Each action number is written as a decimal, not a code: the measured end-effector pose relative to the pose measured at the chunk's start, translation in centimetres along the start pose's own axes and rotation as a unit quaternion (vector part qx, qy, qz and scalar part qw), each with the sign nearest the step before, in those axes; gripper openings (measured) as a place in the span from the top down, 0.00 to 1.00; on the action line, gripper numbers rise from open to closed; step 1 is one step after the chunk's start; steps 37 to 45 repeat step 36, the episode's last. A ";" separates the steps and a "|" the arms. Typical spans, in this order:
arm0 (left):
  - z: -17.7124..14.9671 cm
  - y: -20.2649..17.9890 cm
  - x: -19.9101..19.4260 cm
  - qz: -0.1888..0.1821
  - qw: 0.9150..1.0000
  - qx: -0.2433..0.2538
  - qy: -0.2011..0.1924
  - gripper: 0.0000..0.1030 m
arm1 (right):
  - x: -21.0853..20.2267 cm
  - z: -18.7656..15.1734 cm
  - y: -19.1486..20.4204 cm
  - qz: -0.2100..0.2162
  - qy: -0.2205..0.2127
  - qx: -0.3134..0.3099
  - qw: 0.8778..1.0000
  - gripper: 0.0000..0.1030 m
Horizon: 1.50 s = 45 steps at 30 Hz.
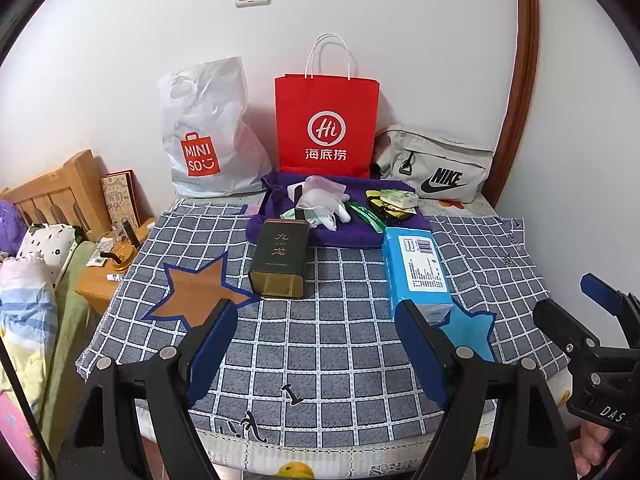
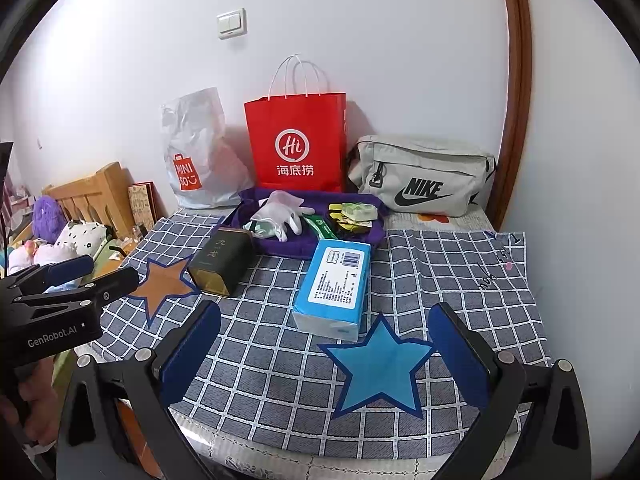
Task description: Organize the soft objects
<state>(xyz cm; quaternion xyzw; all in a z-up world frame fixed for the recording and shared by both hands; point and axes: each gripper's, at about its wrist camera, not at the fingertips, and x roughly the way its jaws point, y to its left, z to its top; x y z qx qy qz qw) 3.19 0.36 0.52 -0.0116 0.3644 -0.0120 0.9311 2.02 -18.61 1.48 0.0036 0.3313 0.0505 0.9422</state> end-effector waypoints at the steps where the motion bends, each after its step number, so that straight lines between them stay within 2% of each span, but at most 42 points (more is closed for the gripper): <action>1: 0.0 0.0 0.0 0.001 1.000 0.000 0.000 0.23 | 0.0 0.0 0.0 0.000 0.000 0.000 1.000 0.01; 45: 0.5 0.4 0.2 0.001 1.000 0.006 0.001 0.22 | -0.2 0.0 0.2 0.002 0.000 -0.002 1.000 0.01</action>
